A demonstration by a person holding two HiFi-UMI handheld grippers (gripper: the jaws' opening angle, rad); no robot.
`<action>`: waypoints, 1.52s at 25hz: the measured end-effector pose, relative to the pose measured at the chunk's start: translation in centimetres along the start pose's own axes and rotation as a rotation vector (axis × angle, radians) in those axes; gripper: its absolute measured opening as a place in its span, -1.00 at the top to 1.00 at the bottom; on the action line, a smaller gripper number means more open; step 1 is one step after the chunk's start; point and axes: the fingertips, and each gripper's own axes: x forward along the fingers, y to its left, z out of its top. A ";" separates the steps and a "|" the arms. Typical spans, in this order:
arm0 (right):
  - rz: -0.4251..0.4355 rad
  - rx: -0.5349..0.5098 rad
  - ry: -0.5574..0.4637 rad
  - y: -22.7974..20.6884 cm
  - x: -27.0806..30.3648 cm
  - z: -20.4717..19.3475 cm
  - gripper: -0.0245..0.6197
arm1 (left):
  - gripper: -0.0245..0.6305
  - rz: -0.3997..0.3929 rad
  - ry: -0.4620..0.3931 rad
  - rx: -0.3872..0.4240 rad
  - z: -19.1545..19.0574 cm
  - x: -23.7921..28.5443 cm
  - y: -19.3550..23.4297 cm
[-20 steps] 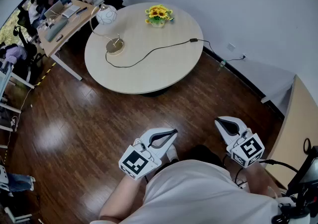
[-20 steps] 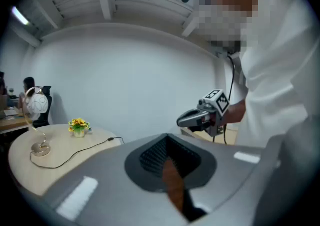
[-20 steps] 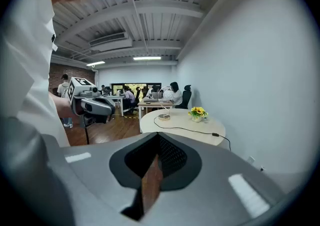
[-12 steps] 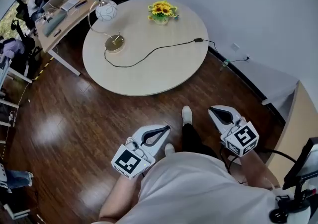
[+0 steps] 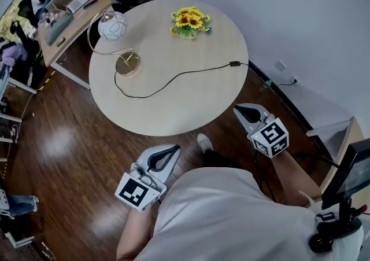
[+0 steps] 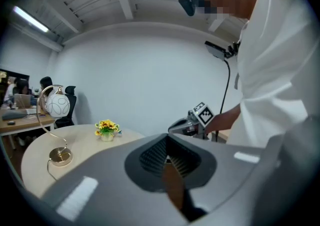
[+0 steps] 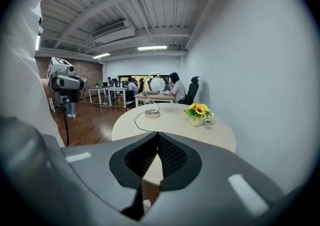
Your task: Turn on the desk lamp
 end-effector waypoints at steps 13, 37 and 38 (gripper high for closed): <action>0.008 -0.031 0.269 -19.7 12.4 -8.4 0.91 | 0.87 0.126 0.025 -0.046 2.4 8.8 7.9; 0.026 -0.053 0.579 -28.3 21.9 -18.1 0.91 | 0.87 0.245 0.069 -0.124 1.6 10.9 13.6; 0.029 -0.047 0.581 -28.3 21.9 -18.1 0.91 | 0.87 0.245 0.073 -0.126 1.4 10.9 13.6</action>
